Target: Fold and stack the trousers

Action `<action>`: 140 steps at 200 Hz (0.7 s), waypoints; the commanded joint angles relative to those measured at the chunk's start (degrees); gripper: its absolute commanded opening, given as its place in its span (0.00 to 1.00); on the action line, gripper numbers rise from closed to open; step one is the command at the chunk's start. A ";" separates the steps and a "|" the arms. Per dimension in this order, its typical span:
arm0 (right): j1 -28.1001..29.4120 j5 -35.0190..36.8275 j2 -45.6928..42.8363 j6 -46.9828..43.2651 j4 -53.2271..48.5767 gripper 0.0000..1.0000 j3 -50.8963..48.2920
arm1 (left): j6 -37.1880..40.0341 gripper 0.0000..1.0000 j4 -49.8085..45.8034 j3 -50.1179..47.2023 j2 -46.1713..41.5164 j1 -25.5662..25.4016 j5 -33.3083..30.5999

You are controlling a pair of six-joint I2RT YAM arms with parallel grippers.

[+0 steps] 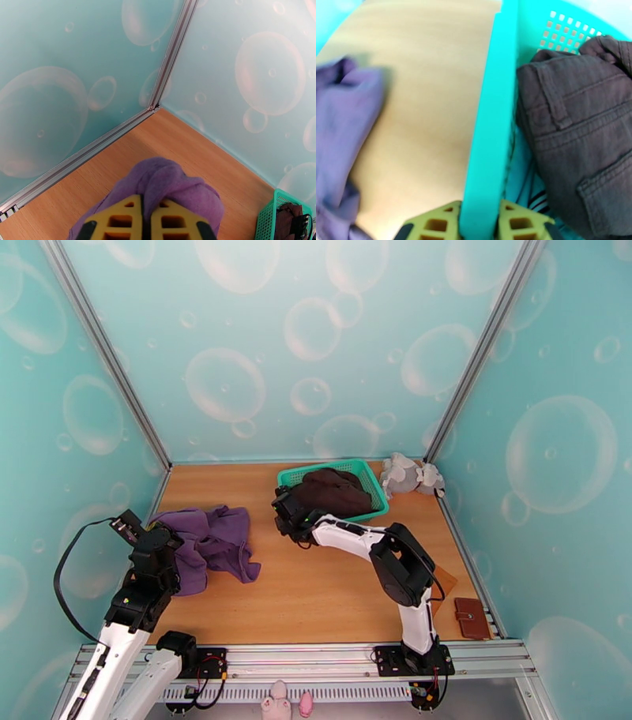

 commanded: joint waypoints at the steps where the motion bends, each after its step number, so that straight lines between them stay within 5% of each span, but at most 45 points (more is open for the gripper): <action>1: -1.66 -3.39 6.48 -1.03 5.04 0.10 7.57 | 1.10 0.00 4.09 0.00 -0.75 0.47 0.13; 69: -3.82 -0.92 24.69 7.71 -8.59 0.10 38.13 | 1.36 0.00 4.67 -0.21 -0.58 0.47 1.45; 140: -5.86 -7.00 25.75 10.02 -5.37 0.13 39.48 | 2.25 0.00 5.99 -0.35 0.14 0.51 3.82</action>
